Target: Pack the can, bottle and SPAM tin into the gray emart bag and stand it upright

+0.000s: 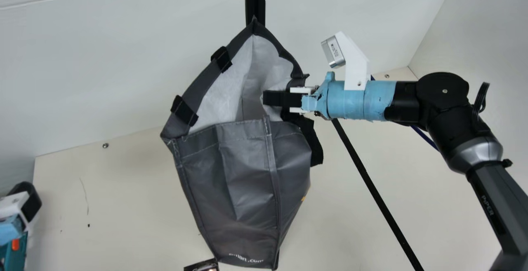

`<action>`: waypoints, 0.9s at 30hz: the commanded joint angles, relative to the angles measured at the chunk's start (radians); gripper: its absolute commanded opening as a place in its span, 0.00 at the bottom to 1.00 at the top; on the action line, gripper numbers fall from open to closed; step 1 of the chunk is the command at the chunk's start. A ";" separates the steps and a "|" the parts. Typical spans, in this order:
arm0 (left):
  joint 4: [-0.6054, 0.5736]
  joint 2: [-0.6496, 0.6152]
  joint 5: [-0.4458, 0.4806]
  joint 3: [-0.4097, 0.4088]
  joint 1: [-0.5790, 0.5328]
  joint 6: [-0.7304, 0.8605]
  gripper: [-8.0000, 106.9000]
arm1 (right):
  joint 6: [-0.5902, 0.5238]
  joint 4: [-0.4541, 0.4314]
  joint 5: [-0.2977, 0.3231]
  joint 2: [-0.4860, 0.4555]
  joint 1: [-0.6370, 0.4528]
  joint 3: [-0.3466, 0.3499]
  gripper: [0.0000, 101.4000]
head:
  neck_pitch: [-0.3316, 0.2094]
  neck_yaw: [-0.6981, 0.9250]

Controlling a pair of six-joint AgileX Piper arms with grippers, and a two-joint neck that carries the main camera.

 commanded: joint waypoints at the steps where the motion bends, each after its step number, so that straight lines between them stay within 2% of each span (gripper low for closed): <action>1: 0.000 0.000 0.000 0.000 0.000 0.000 0.85 | 0.013 -0.006 0.001 -0.027 0.002 0.016 0.00 | -0.023 -0.001; 5: 0.000 0.000 0.000 0.000 0.000 0.000 0.85 | 0.009 -0.032 0.001 -0.031 -0.001 0.000 0.00 | -0.023 -0.001; 16: 0.000 0.000 0.000 0.000 0.000 0.000 0.85 | -0.003 -0.199 0.003 -0.019 -0.038 -0.101 0.00 | -0.023 -0.001; 27: 0.000 0.000 0.000 0.000 0.000 0.000 0.85 | 0.005 -0.350 -0.032 -0.007 -0.075 -0.170 0.00 | -0.023 -0.001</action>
